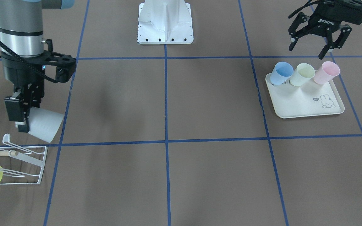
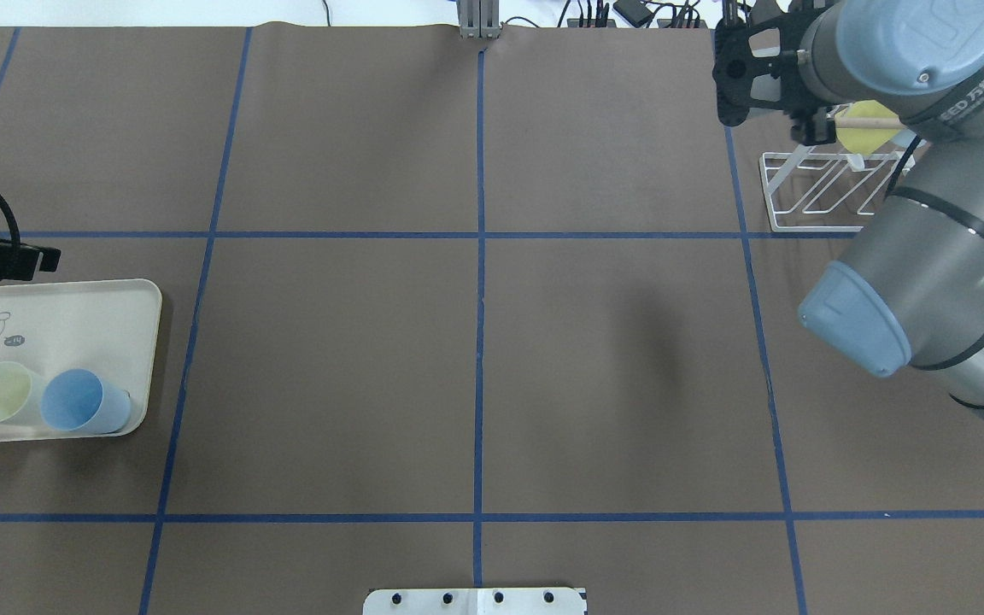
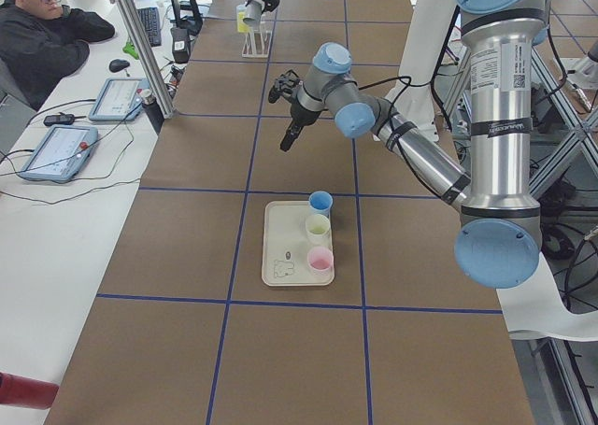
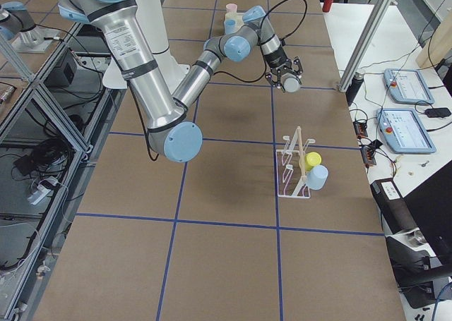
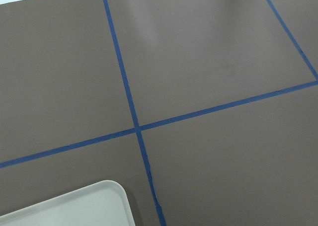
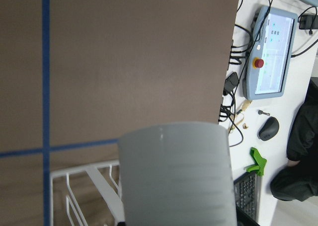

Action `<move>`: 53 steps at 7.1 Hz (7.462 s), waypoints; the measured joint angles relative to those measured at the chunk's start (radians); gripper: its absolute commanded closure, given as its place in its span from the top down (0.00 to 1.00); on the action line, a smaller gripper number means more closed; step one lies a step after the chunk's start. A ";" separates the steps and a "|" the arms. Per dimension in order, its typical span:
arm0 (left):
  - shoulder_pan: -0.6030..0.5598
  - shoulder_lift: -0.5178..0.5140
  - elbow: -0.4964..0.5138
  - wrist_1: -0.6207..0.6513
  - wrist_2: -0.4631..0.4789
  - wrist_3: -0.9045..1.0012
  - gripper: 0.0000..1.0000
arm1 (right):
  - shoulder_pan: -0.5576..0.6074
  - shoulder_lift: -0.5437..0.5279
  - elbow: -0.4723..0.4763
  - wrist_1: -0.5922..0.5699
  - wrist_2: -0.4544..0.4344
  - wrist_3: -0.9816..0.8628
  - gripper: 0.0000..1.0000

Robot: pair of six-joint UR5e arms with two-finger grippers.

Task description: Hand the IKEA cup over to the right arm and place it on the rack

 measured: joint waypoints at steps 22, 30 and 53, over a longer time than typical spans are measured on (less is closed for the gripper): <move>-0.003 -0.002 0.009 -0.024 -0.009 -0.049 1.00 | 0.007 -0.047 -0.370 0.164 -0.205 -0.265 0.99; 0.006 -0.002 0.047 -0.025 0.002 -0.068 1.00 | -0.065 0.094 -0.148 0.194 0.157 0.457 0.99; 0.114 0.340 0.437 -0.818 0.024 0.004 0.00 | -0.428 0.110 -0.100 0.415 0.108 1.188 0.99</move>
